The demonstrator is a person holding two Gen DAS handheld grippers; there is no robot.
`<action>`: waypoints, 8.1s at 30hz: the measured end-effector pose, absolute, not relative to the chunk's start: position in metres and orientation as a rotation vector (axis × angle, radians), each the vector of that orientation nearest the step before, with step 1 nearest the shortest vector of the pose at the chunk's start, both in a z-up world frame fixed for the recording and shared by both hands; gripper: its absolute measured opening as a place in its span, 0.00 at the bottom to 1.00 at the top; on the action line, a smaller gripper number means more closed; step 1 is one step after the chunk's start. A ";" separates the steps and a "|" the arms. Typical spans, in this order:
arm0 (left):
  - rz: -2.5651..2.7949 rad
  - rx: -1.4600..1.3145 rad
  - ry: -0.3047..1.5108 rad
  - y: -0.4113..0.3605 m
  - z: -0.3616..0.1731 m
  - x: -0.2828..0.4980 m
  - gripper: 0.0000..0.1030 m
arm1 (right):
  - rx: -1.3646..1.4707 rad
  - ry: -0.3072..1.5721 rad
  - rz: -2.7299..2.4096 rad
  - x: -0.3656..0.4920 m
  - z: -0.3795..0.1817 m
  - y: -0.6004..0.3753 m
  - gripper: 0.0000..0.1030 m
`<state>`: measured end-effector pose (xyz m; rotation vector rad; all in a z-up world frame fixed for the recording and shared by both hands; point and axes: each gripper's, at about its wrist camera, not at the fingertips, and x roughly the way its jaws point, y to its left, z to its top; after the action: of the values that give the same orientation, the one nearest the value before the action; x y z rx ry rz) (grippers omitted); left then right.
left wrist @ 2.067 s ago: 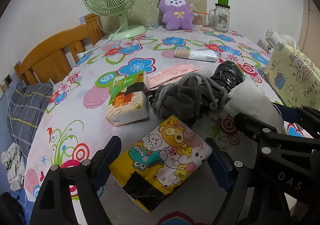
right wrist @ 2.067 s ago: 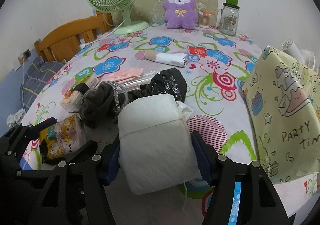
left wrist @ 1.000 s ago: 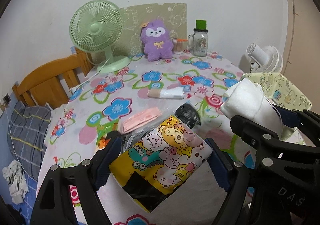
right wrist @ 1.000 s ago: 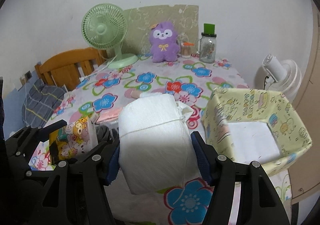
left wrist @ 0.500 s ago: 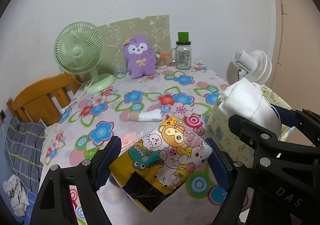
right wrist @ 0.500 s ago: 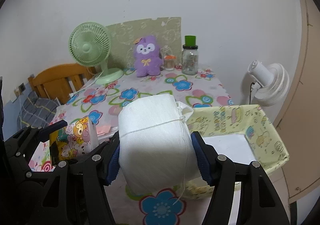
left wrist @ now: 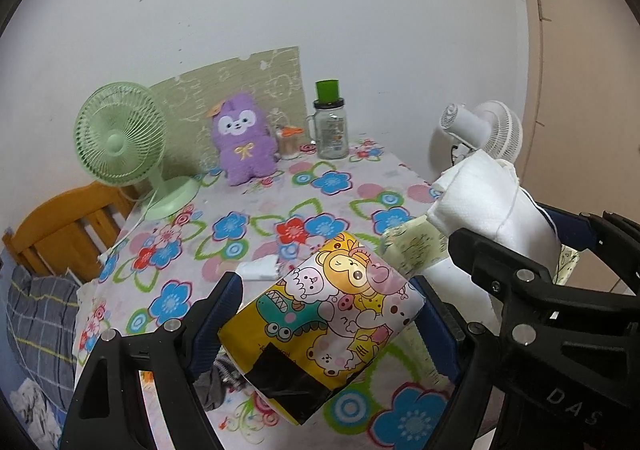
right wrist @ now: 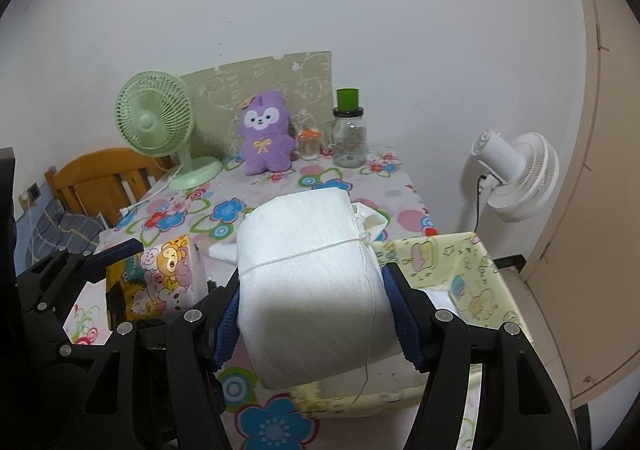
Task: Organize soft objects
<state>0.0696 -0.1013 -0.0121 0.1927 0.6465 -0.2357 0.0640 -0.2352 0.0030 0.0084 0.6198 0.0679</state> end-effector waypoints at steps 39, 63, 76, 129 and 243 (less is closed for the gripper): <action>-0.445 0.295 0.739 -0.226 -0.054 0.120 0.87 | 0.144 0.762 -0.063 0.106 -0.041 -0.332 0.72; -0.492 0.433 0.740 -0.218 -0.072 0.111 0.93 | 0.194 0.810 -0.085 0.099 -0.065 -0.317 0.83; -0.515 0.421 0.702 -0.194 -0.060 0.103 0.93 | 0.195 0.776 -0.074 0.087 -0.051 -0.290 0.83; -0.246 0.155 0.647 0.014 -0.034 0.060 0.99 | 0.002 0.630 0.168 0.064 -0.040 -0.106 0.95; -0.054 -0.037 0.832 0.088 -0.102 0.115 0.52 | -0.036 0.725 0.166 0.122 -0.088 -0.068 0.29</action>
<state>0.1154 0.0875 -0.1017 -0.0375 0.8324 -0.0536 0.1219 -0.0678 -0.0881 -0.0364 0.7245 0.1656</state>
